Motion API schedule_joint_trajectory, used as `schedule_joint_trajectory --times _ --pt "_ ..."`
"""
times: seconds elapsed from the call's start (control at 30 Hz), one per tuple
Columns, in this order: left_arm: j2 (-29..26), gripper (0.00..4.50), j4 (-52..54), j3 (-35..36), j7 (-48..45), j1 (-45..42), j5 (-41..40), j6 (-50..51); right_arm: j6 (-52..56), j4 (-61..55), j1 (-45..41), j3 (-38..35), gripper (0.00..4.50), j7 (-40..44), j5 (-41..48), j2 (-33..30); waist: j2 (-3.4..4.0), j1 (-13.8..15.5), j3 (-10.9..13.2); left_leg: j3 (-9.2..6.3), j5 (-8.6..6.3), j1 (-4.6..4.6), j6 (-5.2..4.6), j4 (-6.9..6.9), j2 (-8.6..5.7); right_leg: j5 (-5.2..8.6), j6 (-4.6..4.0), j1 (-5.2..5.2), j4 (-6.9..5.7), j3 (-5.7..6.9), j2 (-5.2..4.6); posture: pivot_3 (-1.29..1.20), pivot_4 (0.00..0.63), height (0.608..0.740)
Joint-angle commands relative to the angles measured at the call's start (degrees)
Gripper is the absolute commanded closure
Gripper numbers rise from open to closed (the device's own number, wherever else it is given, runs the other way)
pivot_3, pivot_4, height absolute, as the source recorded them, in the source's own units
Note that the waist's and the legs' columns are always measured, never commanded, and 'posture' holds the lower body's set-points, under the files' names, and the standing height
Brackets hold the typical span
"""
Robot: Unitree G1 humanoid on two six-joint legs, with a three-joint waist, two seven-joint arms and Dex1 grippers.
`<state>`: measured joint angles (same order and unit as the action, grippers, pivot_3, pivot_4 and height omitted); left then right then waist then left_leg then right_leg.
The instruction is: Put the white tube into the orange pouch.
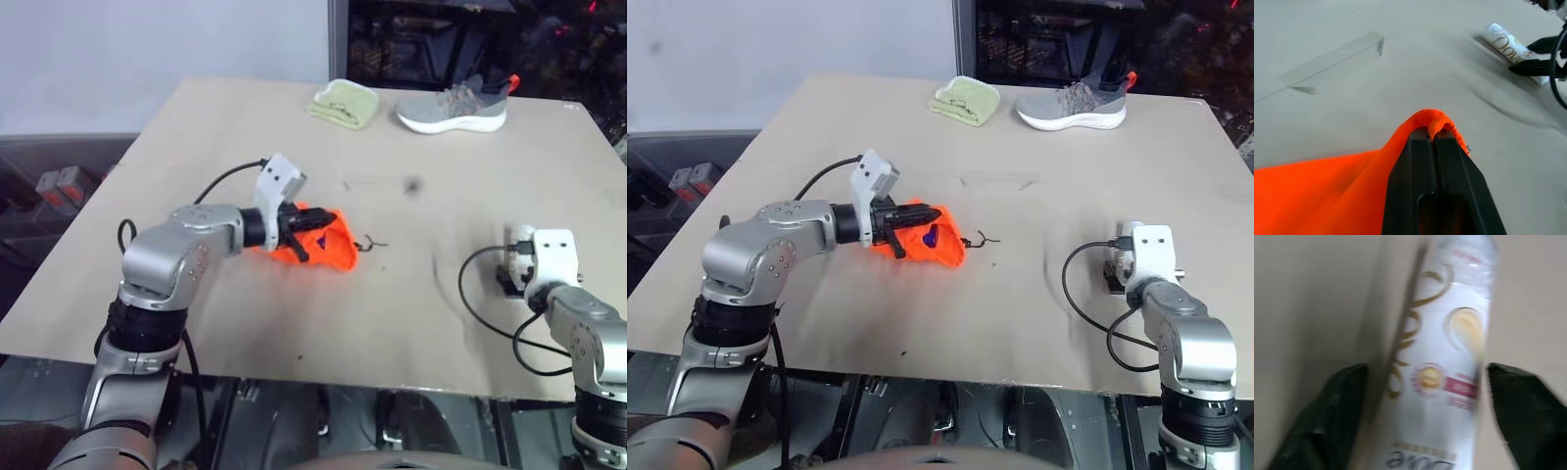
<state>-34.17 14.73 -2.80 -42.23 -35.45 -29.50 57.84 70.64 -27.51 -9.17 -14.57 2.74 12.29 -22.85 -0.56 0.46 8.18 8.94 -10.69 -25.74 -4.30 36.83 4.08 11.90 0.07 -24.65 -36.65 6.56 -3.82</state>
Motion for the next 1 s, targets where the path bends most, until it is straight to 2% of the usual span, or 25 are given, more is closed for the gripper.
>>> schedule_joint_trajectory --times 0.03,0.1,0.23,0.3,0.5,0.73,0.83,0.9,0.97,1.0 --pt "0.1 4.5 2.3 1.2 0.5 -1.2 -1.1 0.1 -0.2 -1.1 0.5 -0.4 2.26 2.0 0.1 -1.9 0.0 0.0 0.0 0.0 0.0 0.0 -0.01 0.0 0.0 0.0 0.0 0.0 0.0 0.0 0.0 0.0 0.15 0.74" --pt "0.1 4.5 2.3 1.3 0.7 -1.3 -1.2 0.2 -1.4 -1.8 1.3 0.8 2.96 3.4 -0.4 -3.7 0.0 0.0 0.0 0.0 -0.02 0.0 -0.02 0.0 0.0 0.01 -0.01 0.0 0.0 0.0 -0.01 0.0 0.15 0.74" --pt "0.0 4.5 2.3 1.4 0.7 -1.3 -1.4 0.2 -6.6 -3.3 3.6 1.8 2.96 6.2 -1.1 -7.0 0.01 0.1 0.0 0.0 -0.03 -0.01 -0.03 0.0 0.0 0.02 -0.03 -0.01 0.01 0.0 -0.05 0.0 0.15 0.74" --pt "-0.2 4.5 2.2 1.3 0.7 -1.3 -1.6 0.0 -10.9 -6.2 5.4 2.4 2.96 10.4 0.2 -9.4 0.02 0.2 0.0 0.0 -0.04 -0.01 -0.05 -0.01 -0.01 0.02 -0.03 -0.03 0.01 -0.01 -0.11 0.0 0.15 0.74" --pt "-2.3 4.5 2.5 0.6 -1.2 -0.4 -1.5 -1.4 -15.6 -19.5 7.4 3.0 2.96 28.1 14.6 -13.7 0.04 -0.2 0.0 0.0 -0.07 0.0 -0.1 -0.04 0.08 0.02 0.0 -0.06 0.03 -0.07 -0.09 0.0 0.15 0.74" --pt "-4.3 4.5 3.0 0.4 -3.2 -0.2 -1.8 -2.0 -15.7 -20.1 -2.1 16.2 2.96 33.1 19.3 -14.4 -0.02 -0.1 0.1 -0.09 -0.1 -0.01 -0.1 -0.03 0.05 0.08 -0.09 -0.07 0.12 0.06 -0.22 0.0 0.15 0.74" --pt "-5.1 4.5 3.4 -0.2 -3.8 -0.1 -1.2 -2.7 -17.4 -14.2 -6.3 21.2 2.96 31.6 15.2 -13.9 -0.06 0.1 0.1 -0.1 -0.09 -0.06 -0.09 -0.04 0.04 0.08 -0.1 -0.08 0.16 0.07 -0.23 0.0 0.15 0.74" --pt "-5.4 4.5 3.7 -0.1 -3.6 0.1 -1.1 -2.9 -18.9 -13.1 -6.5 20.3 2.96 30.3 12.9 -15.1 -0.1 0.4 0.1 -0.09 -0.09 -0.09 -0.08 -0.04 0.0 0.07 -0.09 -0.08 0.17 0.09 -0.26 0.0 0.15 0.74" --pt "-5.4 4.5 4.0 0.2 -3.2 0.4 -1.0 -2.8 -16.3 -12.8 -5.3 15.4 2.96 29.5 15.6 -14.8 -0.11 0.5 0.1 -0.12 -0.05 -0.16 -0.03 -0.03 -0.04 0.07 -0.09 -0.09 0.17 0.13 -0.3 0.0 0.15 0.74" --pt "-5.4 4.5 4.4 0.2 -2.9 0.8 -1.1 -2.7 -16.1 -13.8 -3.5 14.1 2.41 30.2 16.2 -15.9 -0.11 0.5 0.1 -0.12 -0.02 -0.19 0.02 -0.02 -0.05 0.07 -0.09 -0.07 0.17 0.13 -0.3 0.0 0.15 0.74"
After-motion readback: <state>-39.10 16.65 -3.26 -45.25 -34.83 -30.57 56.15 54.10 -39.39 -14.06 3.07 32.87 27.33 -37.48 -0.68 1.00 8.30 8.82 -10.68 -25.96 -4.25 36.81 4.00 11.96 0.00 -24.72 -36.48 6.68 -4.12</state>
